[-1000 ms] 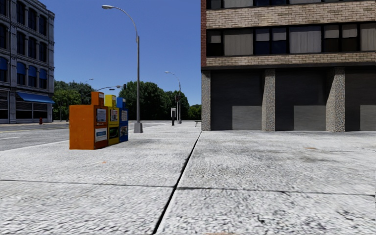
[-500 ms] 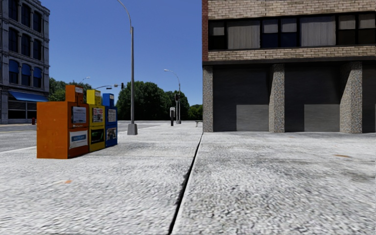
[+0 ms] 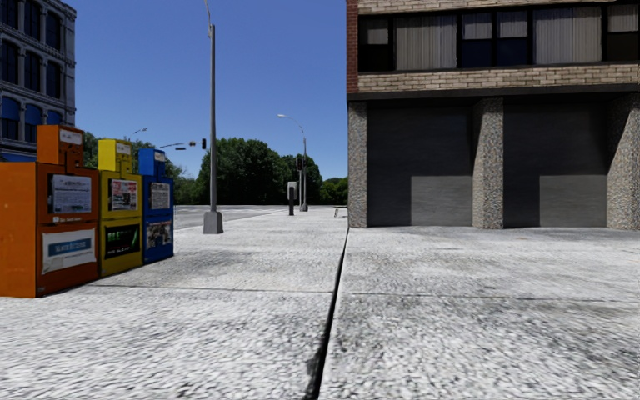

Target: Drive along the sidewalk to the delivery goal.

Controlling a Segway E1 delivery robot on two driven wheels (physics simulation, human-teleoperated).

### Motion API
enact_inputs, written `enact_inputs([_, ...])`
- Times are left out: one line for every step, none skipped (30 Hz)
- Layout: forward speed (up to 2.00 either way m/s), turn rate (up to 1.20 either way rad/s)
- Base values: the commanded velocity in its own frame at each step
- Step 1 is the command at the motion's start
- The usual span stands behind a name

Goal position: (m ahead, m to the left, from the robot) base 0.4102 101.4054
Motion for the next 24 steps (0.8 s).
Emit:
enact_inputs([2.0,0.0])
enact_inputs([2.0,0.0])
enact_inputs([2.0,0.0])
enact_inputs([2.0,0.0])
enact_inputs([2.0,0.0])
enact_inputs([2.0,0.0])
enact_inputs([2.0,0.0])
enact_inputs([2.0,0.0])
enact_inputs([2.0,0.0])
enact_inputs([2.0,0.0])
enact_inputs([2.0,0.0])
enact_inputs([2.0,0.0])
enact_inputs([2.0,0.0])
enact_inputs([2.0,0.0])
enact_inputs([2.0,0.0])
enact_inputs([2.0,0.0])
enact_inputs([2.0,0.0])
enact_inputs([2.0,0.0])
enact_inputs([2.0,0.0])
enact_inputs([2.0,0.0])
enact_inputs([2.0,0.0])
enact_inputs([2.0,0.0])
enact_inputs([2.0,0.0])
enact_inputs([2.0,0.0])
